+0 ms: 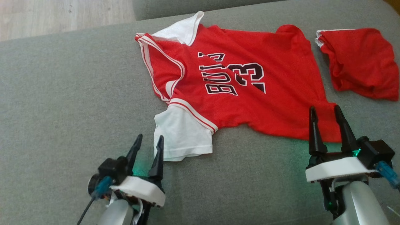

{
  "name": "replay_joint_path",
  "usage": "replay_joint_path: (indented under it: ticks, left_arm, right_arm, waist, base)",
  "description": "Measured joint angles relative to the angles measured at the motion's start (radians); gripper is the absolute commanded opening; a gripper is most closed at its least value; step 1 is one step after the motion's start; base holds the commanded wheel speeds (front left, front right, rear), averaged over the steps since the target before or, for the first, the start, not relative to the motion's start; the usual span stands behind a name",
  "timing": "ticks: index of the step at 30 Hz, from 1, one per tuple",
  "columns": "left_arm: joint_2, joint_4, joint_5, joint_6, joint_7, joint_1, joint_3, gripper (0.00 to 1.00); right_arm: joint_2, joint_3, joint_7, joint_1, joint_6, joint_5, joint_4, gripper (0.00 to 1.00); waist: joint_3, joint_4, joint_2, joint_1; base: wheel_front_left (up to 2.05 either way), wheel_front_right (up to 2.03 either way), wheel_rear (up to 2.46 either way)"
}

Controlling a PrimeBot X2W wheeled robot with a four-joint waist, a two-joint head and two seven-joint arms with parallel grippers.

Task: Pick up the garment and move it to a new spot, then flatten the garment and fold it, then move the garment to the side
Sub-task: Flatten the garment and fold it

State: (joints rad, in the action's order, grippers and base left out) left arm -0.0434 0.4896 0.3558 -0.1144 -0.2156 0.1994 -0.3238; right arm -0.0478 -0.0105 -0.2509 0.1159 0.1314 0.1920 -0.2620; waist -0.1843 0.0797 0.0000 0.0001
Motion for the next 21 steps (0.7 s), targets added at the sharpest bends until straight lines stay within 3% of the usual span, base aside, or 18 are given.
replay_joint_path:
  ticks: [15,16,17,18,21]
  left_arm:
    - [0.0,0.11,0.014,0.034,0.151,0.061,-0.07,1.0]
    - [-0.002,0.11,0.014,0.033,0.157,0.063,-0.076,0.8]
    - [-0.003,0.108,0.014,0.028,0.163,0.064,-0.082,0.31]
    - [-0.006,0.104,0.017,0.016,0.178,0.064,-0.106,0.0]
    - [-0.004,0.088,0.045,0.0,0.184,0.06,-0.135,0.0]
  right_arm:
    - [0.0,0.008,0.0,0.019,0.0,0.002,-0.016,1.0]
    - [0.0,0.009,0.0,0.02,0.0,0.002,-0.018,1.0]
    - [0.0,0.01,0.0,0.02,0.0,0.001,-0.022,1.0]
    - [0.0,0.011,0.0,0.02,0.0,0.001,-0.029,1.0]
    - [0.0,0.014,0.0,0.021,0.0,0.001,-0.035,1.0]
  waist:
    - [-0.007,0.017,0.0,-0.0001]
    - [-0.006,0.018,0.0,-0.0001]
    - [-0.006,0.018,0.0,-0.0001]
    - [-0.006,0.02,0.0,-0.0001]
    - [-0.004,0.023,0.0,0.0]
  base:
    - [0.0,0.0,0.0]
    - [0.0,0.0,0.0]
    - [0.0,0.0,0.0]
    - [0.0,0.0,0.0]
    - [0.0,0.0,0.0]
